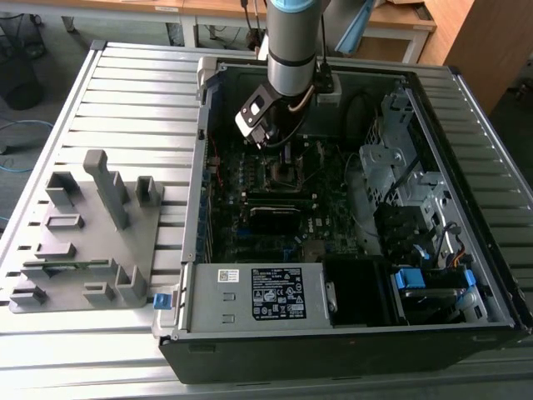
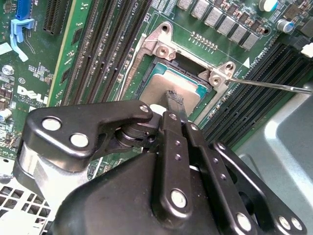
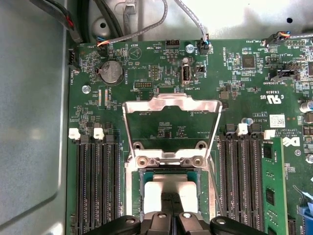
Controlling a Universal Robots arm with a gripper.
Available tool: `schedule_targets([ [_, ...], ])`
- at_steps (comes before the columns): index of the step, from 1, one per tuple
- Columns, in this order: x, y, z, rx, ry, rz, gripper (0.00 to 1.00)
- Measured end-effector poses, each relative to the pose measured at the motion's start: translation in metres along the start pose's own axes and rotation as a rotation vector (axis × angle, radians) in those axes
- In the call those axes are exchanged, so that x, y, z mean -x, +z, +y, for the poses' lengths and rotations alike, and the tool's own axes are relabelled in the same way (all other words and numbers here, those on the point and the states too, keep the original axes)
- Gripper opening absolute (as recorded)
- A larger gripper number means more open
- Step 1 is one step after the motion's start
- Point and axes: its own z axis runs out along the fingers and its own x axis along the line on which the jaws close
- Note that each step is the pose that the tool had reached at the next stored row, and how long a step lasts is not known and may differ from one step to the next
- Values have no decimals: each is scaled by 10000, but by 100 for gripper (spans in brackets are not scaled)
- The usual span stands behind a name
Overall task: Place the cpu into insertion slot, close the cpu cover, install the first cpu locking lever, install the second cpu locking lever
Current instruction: 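Place the cpu into insertion slot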
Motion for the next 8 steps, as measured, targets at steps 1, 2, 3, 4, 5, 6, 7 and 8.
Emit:
schedule_targets([
  [1,0,0,0,0,0,0,11],
  [2,0,0,0,-1,0,0,11],
  [3,0,-2,0,0,0,1,11],
  [4,-1,-6,1,3,1,5,11],
  [5,-2,-12,2,8,1,14,11],
  [6,-5,-22,4,13,2,28,11],
  [7,-4,-39,4,6,1,13,11],
  [8,-1,-55,4,-1,0,1,11],
])
